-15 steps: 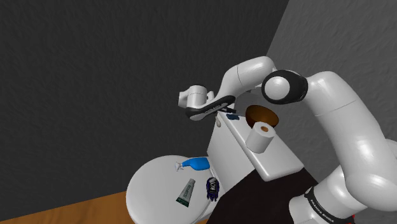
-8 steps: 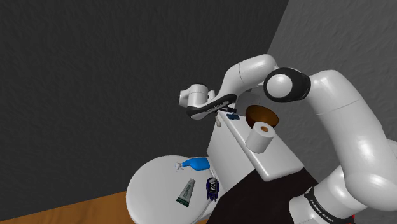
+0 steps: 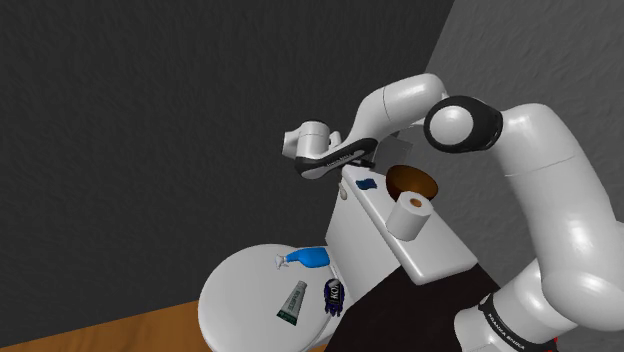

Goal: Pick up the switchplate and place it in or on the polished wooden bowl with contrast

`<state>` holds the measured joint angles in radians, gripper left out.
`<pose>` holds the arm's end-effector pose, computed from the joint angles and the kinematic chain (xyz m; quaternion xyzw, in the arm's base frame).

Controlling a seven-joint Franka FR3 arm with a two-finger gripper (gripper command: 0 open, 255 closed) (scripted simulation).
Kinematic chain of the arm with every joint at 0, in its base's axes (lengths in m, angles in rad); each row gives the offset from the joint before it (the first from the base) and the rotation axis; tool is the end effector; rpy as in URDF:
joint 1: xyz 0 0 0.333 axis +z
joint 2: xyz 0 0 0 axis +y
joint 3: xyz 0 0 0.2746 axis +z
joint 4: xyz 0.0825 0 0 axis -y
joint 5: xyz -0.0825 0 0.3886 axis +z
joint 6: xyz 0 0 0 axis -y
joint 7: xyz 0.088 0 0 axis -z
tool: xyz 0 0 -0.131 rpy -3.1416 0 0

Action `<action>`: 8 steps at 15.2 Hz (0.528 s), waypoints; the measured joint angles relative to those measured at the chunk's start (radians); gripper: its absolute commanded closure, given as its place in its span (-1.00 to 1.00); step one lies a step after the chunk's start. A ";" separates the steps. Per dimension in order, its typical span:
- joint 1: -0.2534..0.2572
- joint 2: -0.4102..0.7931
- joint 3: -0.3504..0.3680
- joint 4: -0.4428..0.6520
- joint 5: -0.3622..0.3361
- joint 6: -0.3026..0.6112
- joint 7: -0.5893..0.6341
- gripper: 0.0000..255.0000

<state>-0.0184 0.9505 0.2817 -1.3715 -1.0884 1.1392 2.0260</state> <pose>0.5919 -0.0084 0.1349 0.5592 -0.5429 0.1651 0.6044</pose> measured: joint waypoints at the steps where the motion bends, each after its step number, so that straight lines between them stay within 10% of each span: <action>1: -0.002 -0.013 0.002 -0.010 0.001 -0.002 -0.002 1.00; 8: -0.005 -0.083 0.009 -0.037 0.002 -0.028 -0.038 1.00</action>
<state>-0.0236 0.8678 0.2905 -1.4085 -1.0868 1.1111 1.9882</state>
